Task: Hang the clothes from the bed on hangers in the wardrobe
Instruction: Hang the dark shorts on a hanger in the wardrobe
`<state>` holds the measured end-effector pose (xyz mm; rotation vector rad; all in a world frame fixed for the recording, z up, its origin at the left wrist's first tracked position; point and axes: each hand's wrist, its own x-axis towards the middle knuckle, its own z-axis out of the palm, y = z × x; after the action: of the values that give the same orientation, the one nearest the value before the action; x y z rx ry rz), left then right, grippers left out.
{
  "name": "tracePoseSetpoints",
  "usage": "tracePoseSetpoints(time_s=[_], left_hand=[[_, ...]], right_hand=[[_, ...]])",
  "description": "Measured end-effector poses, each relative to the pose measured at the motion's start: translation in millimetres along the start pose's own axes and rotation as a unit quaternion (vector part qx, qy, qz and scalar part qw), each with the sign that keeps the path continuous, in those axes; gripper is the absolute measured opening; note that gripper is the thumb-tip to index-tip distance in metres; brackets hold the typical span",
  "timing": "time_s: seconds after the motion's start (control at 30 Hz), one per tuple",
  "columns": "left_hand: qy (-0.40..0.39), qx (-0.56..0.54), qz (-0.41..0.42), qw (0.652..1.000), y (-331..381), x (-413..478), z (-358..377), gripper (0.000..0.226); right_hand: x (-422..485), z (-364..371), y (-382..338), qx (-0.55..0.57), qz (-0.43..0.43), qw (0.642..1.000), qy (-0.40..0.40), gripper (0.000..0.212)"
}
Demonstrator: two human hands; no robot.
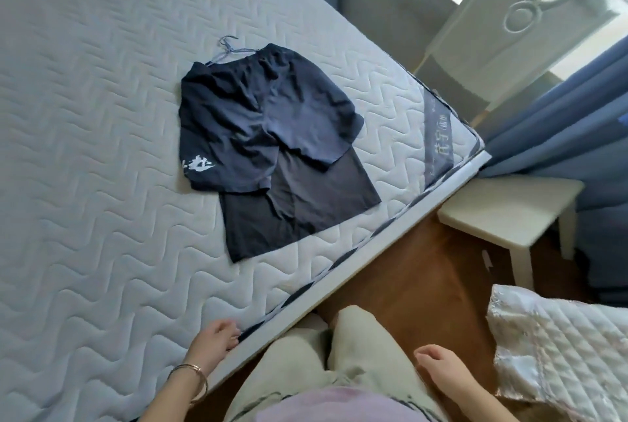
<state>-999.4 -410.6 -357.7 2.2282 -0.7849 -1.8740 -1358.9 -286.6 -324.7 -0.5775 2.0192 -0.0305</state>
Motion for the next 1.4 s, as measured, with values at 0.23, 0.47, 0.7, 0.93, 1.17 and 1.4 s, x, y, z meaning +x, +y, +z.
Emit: tracePoseSetpoints(time_s=[0.23,0.47,0.7,0.93,1.17,1.4], left_hand=[[0.022,-0.043,-0.031,0.998,70,29,19,0.012],[0.061,-0.052,-0.013,0.997,184,79,40,0.020],[0.159,0.035,0.130,0.978,350,204,30,0.022],[0.286,0.304,0.228,0.880,471,394,22,0.048],[0.332,0.442,0.287,0.783,450,486,16,0.056],[0.331,0.462,0.296,0.768,448,487,16,0.059]], right_hand=[[67,-48,-65,-0.102,0.012,0.993,-0.060,0.011],[177,-104,-217,-0.130,-0.045,0.983,-0.118,0.014],[312,-132,-441,-0.143,-0.210,0.963,-0.086,0.017],[416,-79,-638,-0.117,-0.340,0.933,-0.010,0.023],[489,-12,-800,-0.100,-0.544,0.827,0.098,0.033],[535,35,-893,-0.246,-0.471,0.837,0.130,0.056]])
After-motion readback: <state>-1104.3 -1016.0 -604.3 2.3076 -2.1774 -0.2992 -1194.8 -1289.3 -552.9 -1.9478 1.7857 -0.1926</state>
